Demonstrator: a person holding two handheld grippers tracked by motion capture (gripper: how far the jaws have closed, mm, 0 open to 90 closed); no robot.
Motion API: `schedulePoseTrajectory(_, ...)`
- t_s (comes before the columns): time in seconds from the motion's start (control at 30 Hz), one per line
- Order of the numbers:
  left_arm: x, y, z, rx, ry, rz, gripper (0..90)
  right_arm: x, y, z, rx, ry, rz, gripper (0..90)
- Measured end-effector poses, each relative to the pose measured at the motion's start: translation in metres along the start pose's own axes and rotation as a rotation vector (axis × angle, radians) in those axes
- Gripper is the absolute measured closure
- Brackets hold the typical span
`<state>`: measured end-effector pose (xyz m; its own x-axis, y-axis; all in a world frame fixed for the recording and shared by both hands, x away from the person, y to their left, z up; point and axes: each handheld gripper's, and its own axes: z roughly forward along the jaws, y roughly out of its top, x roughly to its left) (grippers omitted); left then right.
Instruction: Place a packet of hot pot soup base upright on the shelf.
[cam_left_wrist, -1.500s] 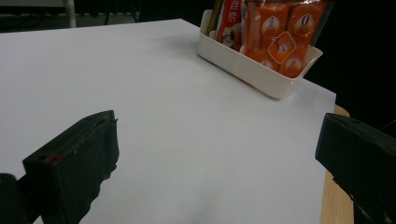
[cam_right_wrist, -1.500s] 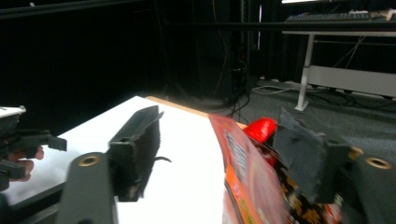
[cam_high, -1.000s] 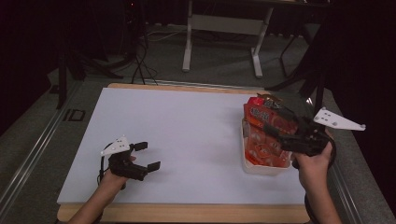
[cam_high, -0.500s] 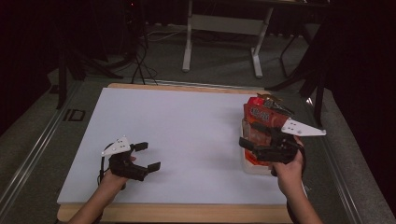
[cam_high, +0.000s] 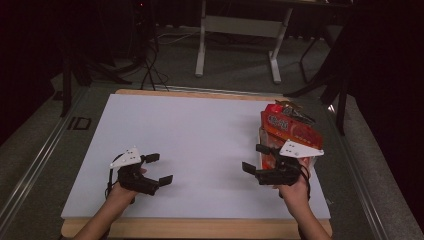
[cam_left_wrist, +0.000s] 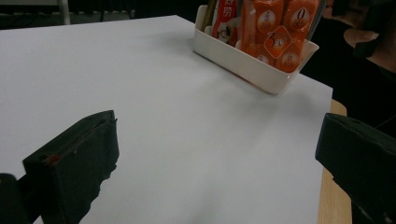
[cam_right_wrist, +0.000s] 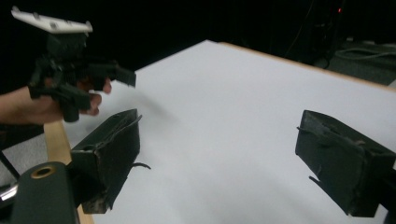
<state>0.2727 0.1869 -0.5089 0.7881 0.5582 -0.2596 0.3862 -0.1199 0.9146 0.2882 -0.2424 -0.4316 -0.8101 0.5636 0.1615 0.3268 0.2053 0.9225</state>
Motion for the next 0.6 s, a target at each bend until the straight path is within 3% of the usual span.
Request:
schedulePoseTrajectory(0.17, 0.001, 0.000, -0.001, -0.002, 0.002, -0.002, 0.0, 0.002, -0.011, 0.007, 0.035, 0.002, -0.008, 13.6)
schedulePoseTrajectory(0.33, 0.000, -0.001, -0.001, 0.003, 0.002, 0.001, 0.0, 0.003, -0.021, 0.012, 0.072, -0.020, -0.052, 13.5)
schedulePoseTrajectory(0.6, 0.000, -0.002, -0.001, 0.005, 0.003, 0.003, 0.0, 0.001, -0.035, 0.016, 0.117, -0.017, -0.050, 13.4)
